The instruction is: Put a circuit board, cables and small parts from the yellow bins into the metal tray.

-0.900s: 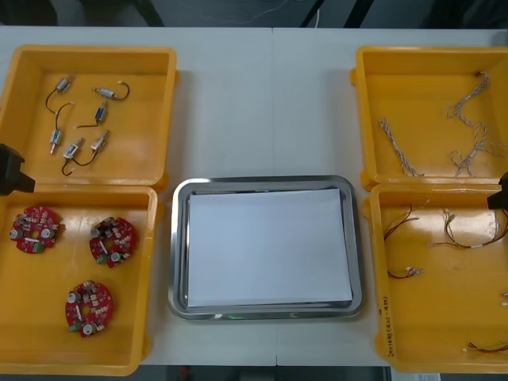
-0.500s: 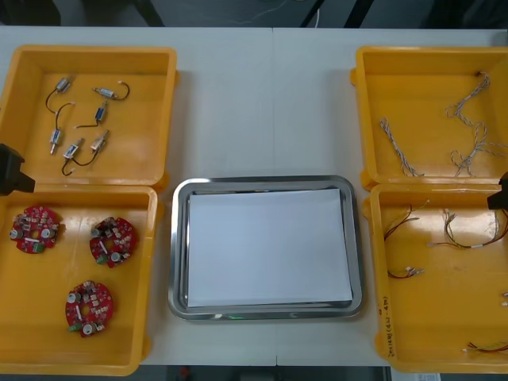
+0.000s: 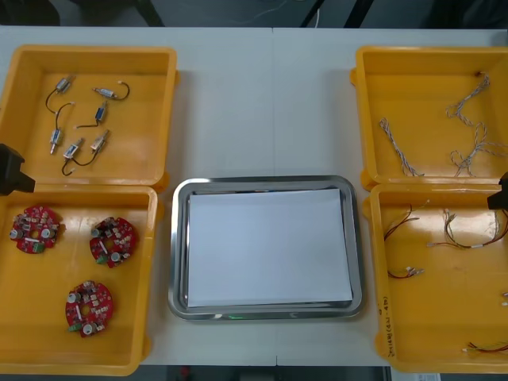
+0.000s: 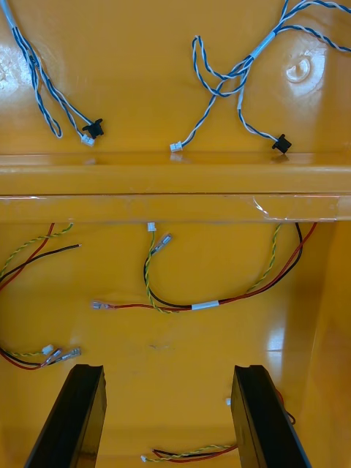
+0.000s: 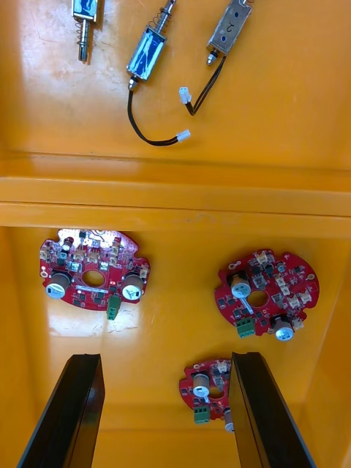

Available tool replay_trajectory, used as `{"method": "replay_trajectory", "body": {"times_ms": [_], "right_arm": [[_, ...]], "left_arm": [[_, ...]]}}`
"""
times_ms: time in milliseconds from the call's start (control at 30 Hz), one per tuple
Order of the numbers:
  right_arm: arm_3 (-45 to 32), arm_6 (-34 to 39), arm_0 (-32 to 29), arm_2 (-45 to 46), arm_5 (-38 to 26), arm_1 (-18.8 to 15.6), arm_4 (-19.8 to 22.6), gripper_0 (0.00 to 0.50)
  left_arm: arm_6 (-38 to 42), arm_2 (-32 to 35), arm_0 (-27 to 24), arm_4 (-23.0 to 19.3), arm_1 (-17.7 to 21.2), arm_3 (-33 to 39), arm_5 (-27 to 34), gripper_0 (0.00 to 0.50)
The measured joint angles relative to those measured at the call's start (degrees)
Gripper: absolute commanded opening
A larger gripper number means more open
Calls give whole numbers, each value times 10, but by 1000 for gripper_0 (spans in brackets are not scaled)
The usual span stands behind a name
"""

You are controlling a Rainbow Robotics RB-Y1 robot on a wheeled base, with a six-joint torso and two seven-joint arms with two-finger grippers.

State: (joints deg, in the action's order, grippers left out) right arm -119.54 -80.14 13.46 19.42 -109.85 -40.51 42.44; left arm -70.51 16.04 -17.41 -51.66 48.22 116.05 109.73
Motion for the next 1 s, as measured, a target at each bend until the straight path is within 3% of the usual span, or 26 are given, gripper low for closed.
{"method": "replay_trajectory", "body": {"times_ms": [1000], "right_arm": [[0,0,0,0,0,0,0,500]], "left_arm": [[0,0,0,0,0,0,0,500]]}}
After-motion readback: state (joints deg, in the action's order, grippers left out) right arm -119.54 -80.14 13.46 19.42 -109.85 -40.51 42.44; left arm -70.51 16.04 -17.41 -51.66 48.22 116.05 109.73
